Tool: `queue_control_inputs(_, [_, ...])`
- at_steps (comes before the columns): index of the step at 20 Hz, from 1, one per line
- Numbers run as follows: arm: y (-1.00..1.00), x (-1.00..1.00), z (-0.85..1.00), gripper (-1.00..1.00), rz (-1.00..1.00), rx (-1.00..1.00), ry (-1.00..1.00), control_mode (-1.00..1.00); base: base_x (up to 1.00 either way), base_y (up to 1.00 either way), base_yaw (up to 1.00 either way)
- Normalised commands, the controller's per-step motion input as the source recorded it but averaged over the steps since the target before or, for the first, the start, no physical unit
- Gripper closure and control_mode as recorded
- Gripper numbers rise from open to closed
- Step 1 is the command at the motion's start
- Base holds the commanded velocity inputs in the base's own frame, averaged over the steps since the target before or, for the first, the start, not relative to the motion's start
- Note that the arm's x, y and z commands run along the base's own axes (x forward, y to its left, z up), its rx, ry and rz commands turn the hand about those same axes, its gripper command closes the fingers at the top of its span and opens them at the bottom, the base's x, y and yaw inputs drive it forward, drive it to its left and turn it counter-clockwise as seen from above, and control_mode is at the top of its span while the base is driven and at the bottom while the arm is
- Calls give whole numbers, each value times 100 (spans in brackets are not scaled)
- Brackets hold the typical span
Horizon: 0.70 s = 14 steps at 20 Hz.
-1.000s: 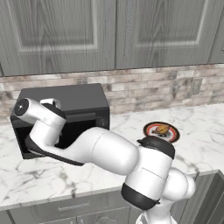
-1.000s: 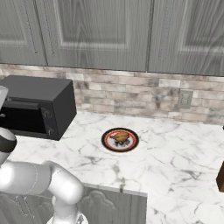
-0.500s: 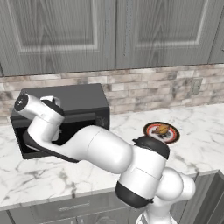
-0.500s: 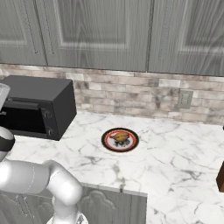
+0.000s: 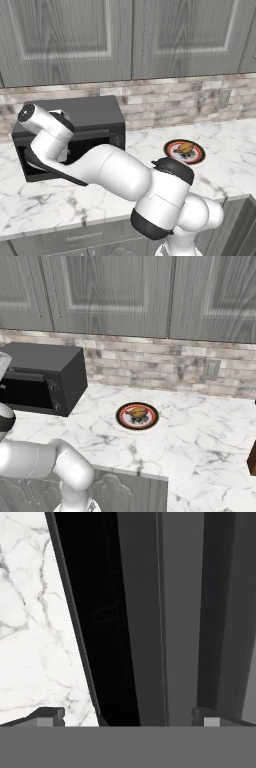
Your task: Open the toaster oven door. Place the bread on the top rack in the toaster oven and place the chicken drumstick on the bottom rack.
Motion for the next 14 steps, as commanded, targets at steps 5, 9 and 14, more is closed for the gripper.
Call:
queue_control_inputs(5, [6,0,-94,-100,7,0,14,-100,0,0,0])
queue_control_inputs(9, [10,-2,-94,-100,9,0,8,-100,0,0,0])
queue_control_inputs(14, [7,-5,-94,-100,14,0,5,-100,0,0,0])
